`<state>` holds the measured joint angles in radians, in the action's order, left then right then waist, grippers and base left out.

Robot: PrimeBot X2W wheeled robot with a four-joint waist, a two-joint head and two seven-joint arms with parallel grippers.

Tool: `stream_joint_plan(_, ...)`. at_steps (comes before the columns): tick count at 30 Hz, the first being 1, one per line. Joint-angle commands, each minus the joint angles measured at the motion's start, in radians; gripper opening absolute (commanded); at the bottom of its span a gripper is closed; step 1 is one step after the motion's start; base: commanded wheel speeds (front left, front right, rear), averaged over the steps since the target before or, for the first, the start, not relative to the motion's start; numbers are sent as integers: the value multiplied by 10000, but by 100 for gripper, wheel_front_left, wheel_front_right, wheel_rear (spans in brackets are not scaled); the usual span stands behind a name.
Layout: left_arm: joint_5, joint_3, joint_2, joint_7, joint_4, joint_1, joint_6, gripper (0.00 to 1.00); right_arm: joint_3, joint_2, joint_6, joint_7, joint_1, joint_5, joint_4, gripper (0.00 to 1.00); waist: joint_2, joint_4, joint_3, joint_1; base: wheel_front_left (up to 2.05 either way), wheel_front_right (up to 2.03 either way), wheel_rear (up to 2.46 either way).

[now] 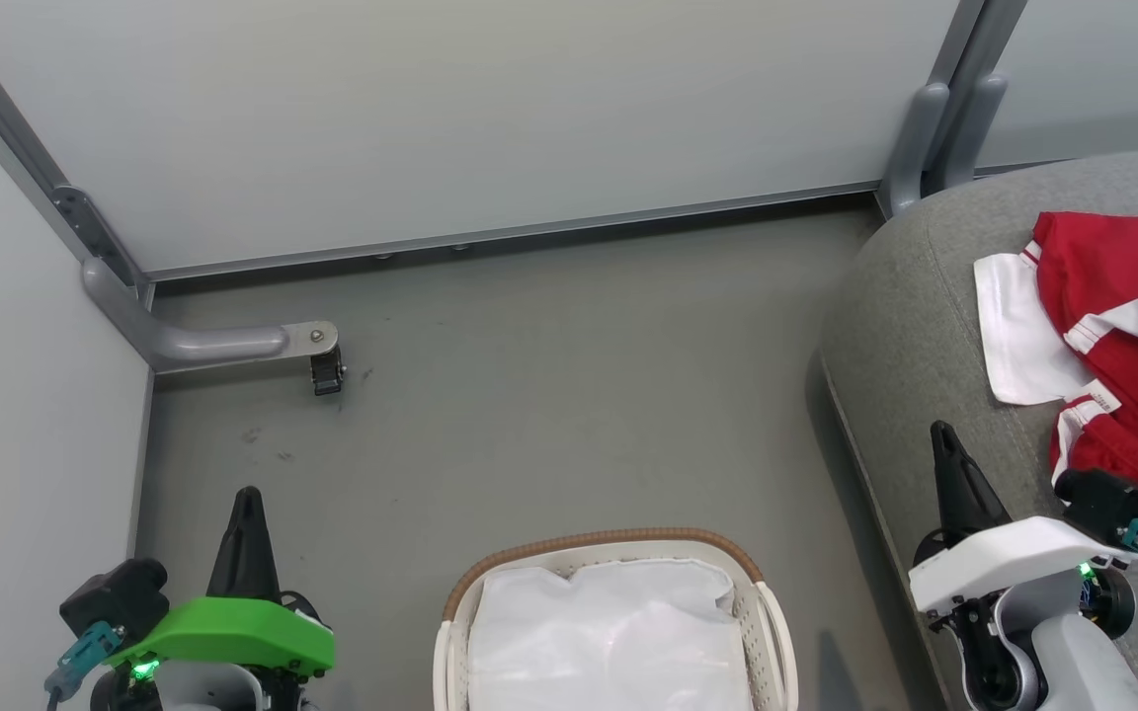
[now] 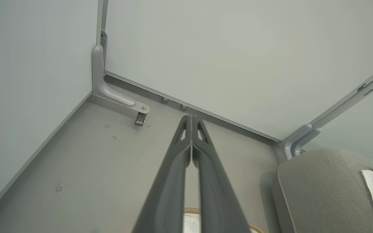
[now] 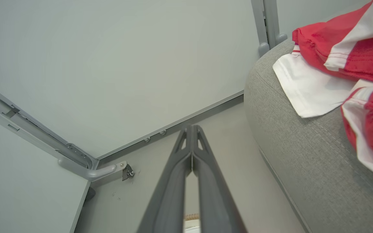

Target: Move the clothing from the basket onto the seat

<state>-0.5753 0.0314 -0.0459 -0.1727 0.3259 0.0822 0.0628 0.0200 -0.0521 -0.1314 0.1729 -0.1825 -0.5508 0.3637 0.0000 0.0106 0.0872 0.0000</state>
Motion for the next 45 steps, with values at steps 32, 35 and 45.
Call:
stream_joint_plan(32,-4367,-642,-41,1197,-459,213,331,0,417,-30,5,-1200,276,-4481,-626,0,0,-32,-253,0,0,0,0)
stream_joint_plan(35,-4712,-692,-43,1291,-482,222,353,0,449,-29,5,-1295,310,-4824,-659,0,0,-35,-277,0,0,0,0)
stream_joint_plan(45,-5726,-837,-48,1574,-549,253,417,0,541,-24,6,-1584,402,-5854,-763,0,0,-45,-355,0,0,0,0)
